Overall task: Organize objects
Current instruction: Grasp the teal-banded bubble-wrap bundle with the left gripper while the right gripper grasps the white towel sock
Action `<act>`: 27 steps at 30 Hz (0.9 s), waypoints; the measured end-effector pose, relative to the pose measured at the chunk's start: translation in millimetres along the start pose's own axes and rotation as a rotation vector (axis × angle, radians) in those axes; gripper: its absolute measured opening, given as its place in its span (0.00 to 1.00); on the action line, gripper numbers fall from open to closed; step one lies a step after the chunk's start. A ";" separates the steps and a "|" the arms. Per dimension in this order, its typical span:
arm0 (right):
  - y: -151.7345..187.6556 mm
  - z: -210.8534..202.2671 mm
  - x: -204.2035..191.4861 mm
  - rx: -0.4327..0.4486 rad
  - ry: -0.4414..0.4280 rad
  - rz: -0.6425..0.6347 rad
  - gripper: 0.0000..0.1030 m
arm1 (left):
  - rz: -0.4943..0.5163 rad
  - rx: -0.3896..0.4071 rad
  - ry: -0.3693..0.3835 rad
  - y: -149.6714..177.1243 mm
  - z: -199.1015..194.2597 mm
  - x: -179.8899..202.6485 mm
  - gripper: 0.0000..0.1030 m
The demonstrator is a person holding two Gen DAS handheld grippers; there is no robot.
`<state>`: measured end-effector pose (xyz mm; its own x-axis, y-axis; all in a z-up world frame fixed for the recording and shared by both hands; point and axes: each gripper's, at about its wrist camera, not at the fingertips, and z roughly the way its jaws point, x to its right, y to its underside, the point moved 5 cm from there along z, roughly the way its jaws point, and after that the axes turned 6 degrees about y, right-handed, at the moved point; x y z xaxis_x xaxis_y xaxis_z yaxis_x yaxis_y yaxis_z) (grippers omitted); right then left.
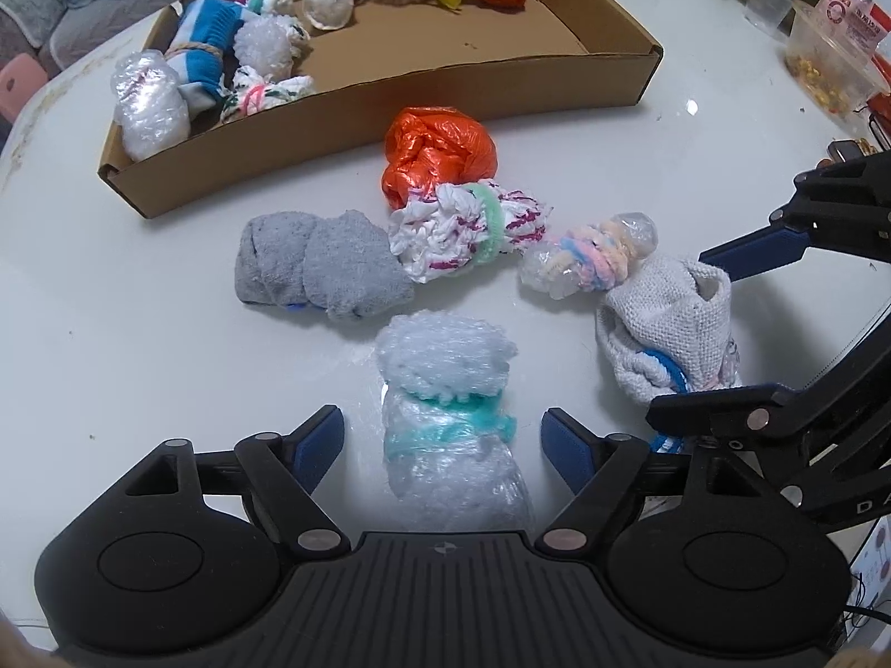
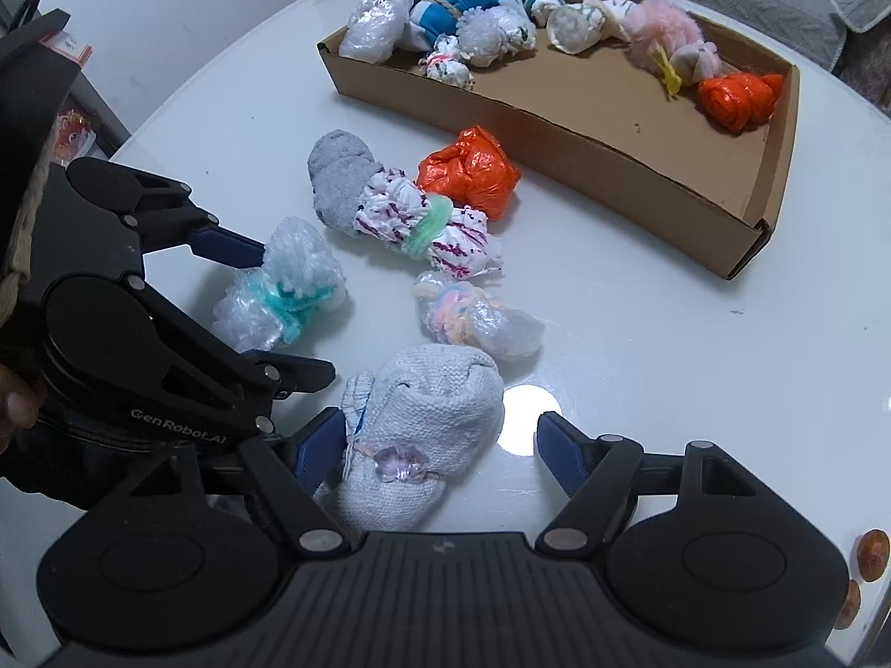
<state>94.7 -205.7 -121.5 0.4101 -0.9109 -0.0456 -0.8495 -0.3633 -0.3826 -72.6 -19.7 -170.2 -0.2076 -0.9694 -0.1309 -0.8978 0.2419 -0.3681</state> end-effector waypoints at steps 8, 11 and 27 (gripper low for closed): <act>4.5 3.2 4.2 -0.006 -0.020 0.069 0.66 | -0.038 -0.002 -0.012 10.2 5.9 -13.3 1.00; 6.2 -1.1 1.9 0.004 -0.038 0.080 0.55 | -0.035 0.012 -0.013 12.4 5.0 -13.5 0.98; 16.8 4.0 -18.6 -0.005 0.055 0.021 0.48 | -0.021 0.092 -0.001 15.8 -1.7 -13.8 0.55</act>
<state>74.1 -194.0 -130.7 0.3736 -0.9276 -0.0022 -0.8593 -0.3452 -0.3773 -84.5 -2.5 -172.6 -0.1887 -0.9743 -0.1233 -0.8622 0.2245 -0.4541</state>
